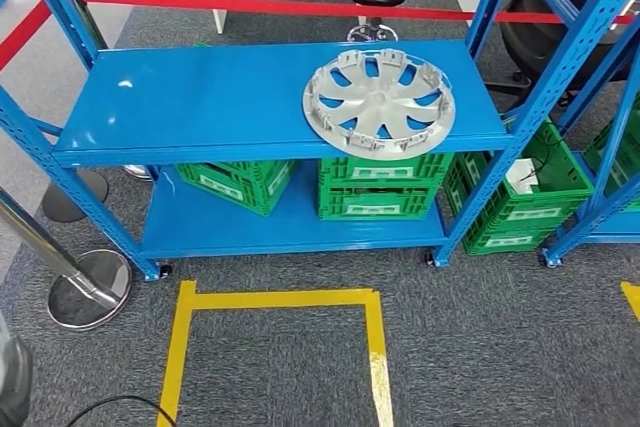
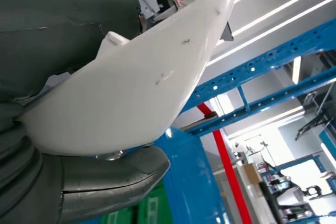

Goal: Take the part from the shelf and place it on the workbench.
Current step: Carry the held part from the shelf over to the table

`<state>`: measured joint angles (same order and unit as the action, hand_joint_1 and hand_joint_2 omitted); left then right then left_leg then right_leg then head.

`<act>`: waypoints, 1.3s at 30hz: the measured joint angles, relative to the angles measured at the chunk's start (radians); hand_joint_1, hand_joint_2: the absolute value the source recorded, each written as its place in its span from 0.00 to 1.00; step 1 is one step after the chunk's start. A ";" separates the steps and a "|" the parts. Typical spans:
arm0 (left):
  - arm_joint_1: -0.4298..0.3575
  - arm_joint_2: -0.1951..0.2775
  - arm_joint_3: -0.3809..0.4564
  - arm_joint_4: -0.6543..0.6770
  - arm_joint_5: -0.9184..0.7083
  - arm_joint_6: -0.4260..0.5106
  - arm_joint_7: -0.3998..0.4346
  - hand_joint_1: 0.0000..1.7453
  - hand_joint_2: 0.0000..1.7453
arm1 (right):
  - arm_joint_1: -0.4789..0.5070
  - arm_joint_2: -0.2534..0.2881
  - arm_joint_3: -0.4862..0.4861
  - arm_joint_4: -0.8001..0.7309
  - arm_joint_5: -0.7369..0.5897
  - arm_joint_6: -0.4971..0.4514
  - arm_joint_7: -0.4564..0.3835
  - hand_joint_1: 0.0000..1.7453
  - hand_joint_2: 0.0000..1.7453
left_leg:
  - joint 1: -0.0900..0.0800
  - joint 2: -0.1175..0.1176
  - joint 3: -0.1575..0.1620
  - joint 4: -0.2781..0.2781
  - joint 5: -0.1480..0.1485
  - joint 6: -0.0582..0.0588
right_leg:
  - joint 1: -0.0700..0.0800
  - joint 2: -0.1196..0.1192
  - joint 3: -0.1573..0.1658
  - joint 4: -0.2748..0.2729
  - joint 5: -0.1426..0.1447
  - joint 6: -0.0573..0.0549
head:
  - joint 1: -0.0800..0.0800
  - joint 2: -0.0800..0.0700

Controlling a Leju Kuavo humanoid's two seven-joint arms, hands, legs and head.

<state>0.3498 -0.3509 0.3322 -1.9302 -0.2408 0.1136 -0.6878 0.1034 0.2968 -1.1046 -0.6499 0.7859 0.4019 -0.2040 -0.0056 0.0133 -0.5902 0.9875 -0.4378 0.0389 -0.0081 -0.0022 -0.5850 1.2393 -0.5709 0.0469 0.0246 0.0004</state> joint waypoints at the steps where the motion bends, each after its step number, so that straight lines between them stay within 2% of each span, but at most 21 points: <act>1: 0.000 0.001 -0.004 0.001 -0.010 0.007 0.000 1.00 1.00 | 0.004 0.000 0.011 -0.004 -0.012 -0.002 0.008 0.00 1.00 | -0.001 0.000 -0.013 0.006 0.009 -0.003 | 0.000 0.000 0.055 -0.070 0.019 -0.003 | 0.000 0.000; 3: 0.000 0.002 -0.010 0.004 -0.014 0.019 0.000 1.00 1.00 | 0.012 0.000 0.037 -0.013 -0.037 -0.008 0.024 0.00 1.00 | -0.003 0.000 -0.030 0.016 0.025 -0.012 | 0.002 0.000 0.162 -0.227 0.005 -0.011 | 0.000 0.000; 5: -0.001 0.003 -0.017 0.005 -0.001 0.022 0.000 1.00 1.00 | 0.025 0.000 0.070 -0.024 -0.072 -0.017 0.042 0.00 1.00 | -0.003 0.002 -0.037 0.020 0.044 -0.023 | 0.007 0.001 0.198 -0.298 -0.016 -0.021 | 0.001 0.000; 7: 0.000 0.007 -0.023 0.008 0.008 0.026 0.000 1.00 1.00 | 0.044 0.002 0.106 -0.036 -0.116 -0.027 0.062 0.00 1.00 | 0.000 0.000 -0.044 0.026 0.039 -0.035 | 0.005 -0.003 0.180 -0.298 -0.003 -0.035 | 0.001 0.000; 9: 0.001 0.013 -0.025 0.009 0.015 0.030 0.000 1.00 1.00 | 0.065 0.005 0.145 -0.051 -0.163 -0.036 0.083 0.00 1.00 | 0.004 -0.003 -0.055 0.082 -0.042 -0.049 | 0.002 -0.010 0.157 -0.298 0.019 -0.049 | -0.004 0.000; 11: 0.001 0.018 -0.028 0.012 0.018 0.035 0.000 1.00 1.00 | 0.083 0.006 0.186 -0.070 -0.203 -0.044 0.099 0.00 1.00 | 0.009 -0.004 -0.068 0.201 -0.150 -0.060 | 0.003 -0.013 0.126 -0.294 0.043 -0.054 | -0.008 0.000; 12: 0.001 0.020 -0.030 0.014 0.019 0.037 0.000 1.00 1.00 | 0.090 0.006 0.204 -0.078 -0.218 -0.048 0.106 0.00 1.00 | 0.011 -0.004 -0.068 0.257 -0.174 -0.064 | 0.003 -0.014 0.111 -0.289 0.054 -0.054 | -0.008 0.000; 14: 0.000 0.025 -0.034 0.018 0.023 0.045 0.000 1.00 1.00 | 0.103 0.006 0.236 -0.094 -0.244 -0.057 0.118 0.00 1.00 | 0.014 -0.005 -0.041 0.296 -0.145 -0.067 | 0.003 -0.015 0.075 -0.273 0.074 -0.051 | -0.009 0.000; 16: 0.000 0.031 -0.041 0.020 0.029 0.052 0.000 1.00 1.00 | 0.117 0.007 0.267 -0.111 -0.266 -0.070 0.128 0.00 1.00 | 0.017 -0.006 0.040 0.207 -0.092 -0.065 | 0.002 -0.016 0.038 -0.252 0.088 -0.046 | -0.009 0.000; 18: -0.001 0.035 -0.048 0.020 0.033 0.057 0.000 1.00 1.00 | 0.130 0.008 0.298 -0.132 -0.266 -0.092 0.136 0.00 1.00 | 0.015 -0.008 0.130 0.067 -0.098 -0.056 | 0.004 -0.015 0.010 -0.234 0.102 -0.038 | -0.008 0.000; 21: -0.002 0.035 -0.052 0.021 0.037 0.060 0.000 1.00 1.00 | 0.148 0.009 0.340 -0.163 -0.249 -0.119 0.144 0.00 1.00 | 0.010 -0.009 0.152 -0.006 -0.119 -0.037 | 0.005 -0.014 -0.013 -0.228 0.128 -0.021 | -0.007 0.000; 22: -0.002 0.036 -0.053 0.021 0.039 0.060 0.000 1.00 1.00 | 0.154 0.010 0.349 -0.170 -0.249 -0.122 0.145 0.00 1.00 | 0.011 -0.008 0.141 -0.008 -0.112 -0.028 | 0.004 -0.012 -0.021 -0.224 0.124 -0.015 | -0.007 0.000; 24: -0.002 0.037 -0.054 0.021 0.044 0.060 0.000 1.00 1.00 | 0.164 0.011 0.362 -0.180 -0.250 -0.123 0.146 0.00 1.00 | 0.013 -0.004 0.114 -0.011 -0.090 -0.007 | 0.003 -0.007 -0.042 -0.178 0.057 -0.007 | -0.003 0.000; 26: -0.002 0.039 -0.054 0.021 0.046 0.060 0.000 1.00 1.00 | 0.169 0.012 0.373 -0.187 -0.248 -0.123 0.146 0.00 1.00 | 0.009 -0.002 0.084 -0.010 -0.065 0.002 | 0.002 -0.003 -0.068 -0.065 -0.049 -0.003 | 0.002 0.000; 28: -0.002 0.040 -0.054 0.021 0.048 0.060 0.000 1.00 1.00 | 0.171 0.012 0.381 -0.193 -0.239 -0.127 0.144 0.00 1.00 | 0.003 -0.001 0.049 -0.007 -0.038 0.004 | 0.003 -0.002 -0.073 0.040 -0.079 -0.004 | 0.003 0.000; 30: -0.002 0.041 -0.055 0.021 0.048 0.060 0.000 1.00 1.00 | 0.172 0.012 0.387 -0.200 -0.214 -0.136 0.141 0.00 1.00 | -0.003 0.000 0.012 0.000 -0.013 0.003 | 0.004 -0.002 -0.023 0.035 -0.017 -0.011 | 0.002 0.000; 32: -0.003 0.041 -0.055 0.021 0.050 0.062 0.000 1.00 1.00 | 0.173 0.012 0.396 -0.210 -0.179 -0.147 0.138 0.00 1.00 | -0.008 0.000 -0.016 0.007 0.009 0.000 | 0.010 -0.002 0.090 -0.096 0.022 -0.024 | 0.002 0.000; 34: -0.003 0.044 -0.058 0.021 0.053 0.070 0.000 1.00 1.00 | 0.172 0.012 0.402 -0.218 -0.154 -0.149 0.133 0.00 1.00 | -0.012 0.001 -0.028 0.011 0.031 -0.006 | 0.015 -0.001 0.198 -0.258 -0.004 -0.034 | 0.002 0.000; 35: -0.004 0.046 -0.061 0.021 0.056 0.075 0.000 1.00 1.00 | 0.172 0.012 0.403 -0.220 -0.146 -0.148 0.130 0.00 1.00 | -0.012 0.002 -0.034 0.011 0.043 -0.010 | 0.018 -0.001 0.223 -0.304 -0.016 -0.037 | 0.002 0.000; 37: -0.005 0.052 -0.070 0.021 0.064 0.087 0.000 1.00 1.00 | 0.172 0.013 0.402 -0.220 -0.126 -0.144 0.124 0.00 1.00 | -0.011 0.001 -0.046 0.010 0.058 -0.019 | 0.017 -0.004 0.212 -0.321 -0.009 -0.042 | 0.002 0.000; 39: -0.006 0.061 -0.078 0.021 0.070 0.098 0.000 1.00 1.00 | 0.173 0.016 0.400 -0.220 -0.108 -0.140 0.119 0.00 1.00 | -0.008 -0.004 -0.062 0.050 0.004 -0.033 | 0.012 -0.014 0.185 -0.316 0.013 -0.054 | 0.000 0.000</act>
<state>0.3434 -0.2903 0.2542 -1.9088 -0.1704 0.2117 -0.6882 0.2760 0.3124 -0.7042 -0.8696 0.6784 0.2614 -0.0855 -0.0136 0.0093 -0.6519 1.0376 -0.4339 0.0057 0.0040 -0.0157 -0.3996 0.9233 -0.5582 -0.0067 0.0244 0.0004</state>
